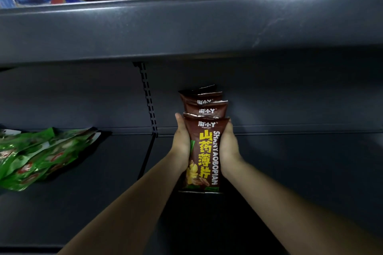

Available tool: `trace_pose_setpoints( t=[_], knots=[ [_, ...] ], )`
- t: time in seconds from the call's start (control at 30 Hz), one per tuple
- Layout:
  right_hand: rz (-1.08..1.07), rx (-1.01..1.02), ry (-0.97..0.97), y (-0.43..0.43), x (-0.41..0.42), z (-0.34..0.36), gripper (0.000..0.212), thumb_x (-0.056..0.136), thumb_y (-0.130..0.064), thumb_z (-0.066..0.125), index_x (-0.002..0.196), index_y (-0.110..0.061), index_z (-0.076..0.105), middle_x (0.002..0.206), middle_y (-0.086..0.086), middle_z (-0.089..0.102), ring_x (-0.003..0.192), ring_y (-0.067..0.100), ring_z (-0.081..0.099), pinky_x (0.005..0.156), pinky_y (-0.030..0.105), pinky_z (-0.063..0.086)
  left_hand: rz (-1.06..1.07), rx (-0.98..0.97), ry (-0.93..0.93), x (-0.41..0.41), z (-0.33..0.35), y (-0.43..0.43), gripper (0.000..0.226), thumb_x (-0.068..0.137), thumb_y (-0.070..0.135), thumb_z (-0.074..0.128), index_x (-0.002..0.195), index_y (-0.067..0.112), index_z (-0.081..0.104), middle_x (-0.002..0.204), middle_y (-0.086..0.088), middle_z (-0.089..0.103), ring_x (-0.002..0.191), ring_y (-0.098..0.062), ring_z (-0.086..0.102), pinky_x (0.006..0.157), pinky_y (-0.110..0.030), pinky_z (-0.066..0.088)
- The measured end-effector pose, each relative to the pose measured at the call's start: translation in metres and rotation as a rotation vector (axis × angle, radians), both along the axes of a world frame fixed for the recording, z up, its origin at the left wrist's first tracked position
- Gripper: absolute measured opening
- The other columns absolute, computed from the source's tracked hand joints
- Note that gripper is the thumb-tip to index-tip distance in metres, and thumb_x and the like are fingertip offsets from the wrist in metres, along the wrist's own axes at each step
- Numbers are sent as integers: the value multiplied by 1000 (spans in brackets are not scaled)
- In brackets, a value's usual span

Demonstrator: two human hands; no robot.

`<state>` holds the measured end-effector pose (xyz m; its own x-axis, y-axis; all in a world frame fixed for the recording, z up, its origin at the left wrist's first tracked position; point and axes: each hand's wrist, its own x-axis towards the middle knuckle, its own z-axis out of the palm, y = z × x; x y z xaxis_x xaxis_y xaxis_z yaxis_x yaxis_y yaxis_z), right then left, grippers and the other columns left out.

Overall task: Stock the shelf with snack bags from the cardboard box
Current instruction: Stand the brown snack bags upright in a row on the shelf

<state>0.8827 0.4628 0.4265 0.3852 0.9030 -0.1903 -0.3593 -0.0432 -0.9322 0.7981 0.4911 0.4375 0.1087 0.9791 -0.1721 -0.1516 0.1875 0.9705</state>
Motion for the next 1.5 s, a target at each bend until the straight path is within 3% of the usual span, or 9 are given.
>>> trace_pose_setpoints(
  t=[0.1,0.23,0.43,0.6,0.73,0.83,0.97,1.07,1.5],
  knots=[
    [-11,27,-6,1,-6,-3,48,101,-49,28,86,-19,63,67,0,69,68,17,66,73,32,54,-23,-25,-28,-4,2,6,68,92,64,21,93,13,66,70,-4,67,71,-21,62,81,-34,51],
    [-56,47,-80,-2,-8,0,43,102,-43,27,90,-19,60,80,2,66,78,19,65,71,30,51,-15,-2,42,-5,6,5,65,93,63,21,77,16,62,63,-2,66,67,-18,61,72,-28,49],
    [73,46,-198,-28,8,-2,42,98,-54,29,106,-29,63,99,-11,67,90,3,61,80,24,44,58,306,221,-19,-19,-25,84,76,79,14,141,31,37,140,4,48,131,-14,43,112,-41,31],
    [272,-3,-392,-48,27,-10,51,96,-53,26,138,-30,44,143,-4,48,119,4,45,103,22,28,-240,461,391,-33,-55,-56,107,70,53,74,146,44,0,153,9,24,141,-9,26,115,-43,28],
    [330,-53,-453,-53,25,-5,47,101,-46,20,138,-29,43,120,-11,54,98,-3,47,86,13,32,-195,523,546,-23,-53,-63,127,67,22,84,149,27,-13,153,5,14,141,-5,16,115,-25,20],
    [362,-47,-460,-55,19,-7,49,99,-51,23,136,-30,46,105,-12,57,83,-10,51,66,8,38,-108,567,530,-13,-53,-63,124,65,22,84,149,26,-7,151,2,21,140,-8,22,115,-30,26],
    [499,19,-471,-62,33,-7,59,78,-60,53,131,-34,50,118,-16,64,104,-1,60,91,18,44,-131,542,573,-15,-55,-61,128,62,32,84,148,32,-10,152,4,21,140,-11,26,113,-39,32],
    [585,24,-538,-62,37,-8,57,79,-32,72,129,-33,45,114,-17,65,97,-11,62,79,6,47,-256,520,624,-25,-55,-54,138,54,39,87,140,48,-21,151,7,22,136,-9,33,108,-42,39],
    [396,63,-728,-58,26,-18,34,82,-33,72,107,-40,51,97,-23,64,88,-12,60,69,4,43,-362,452,577,-37,-55,-42,128,52,42,83,141,51,-7,139,7,40,127,-9,45,102,-42,45]
  ],
)
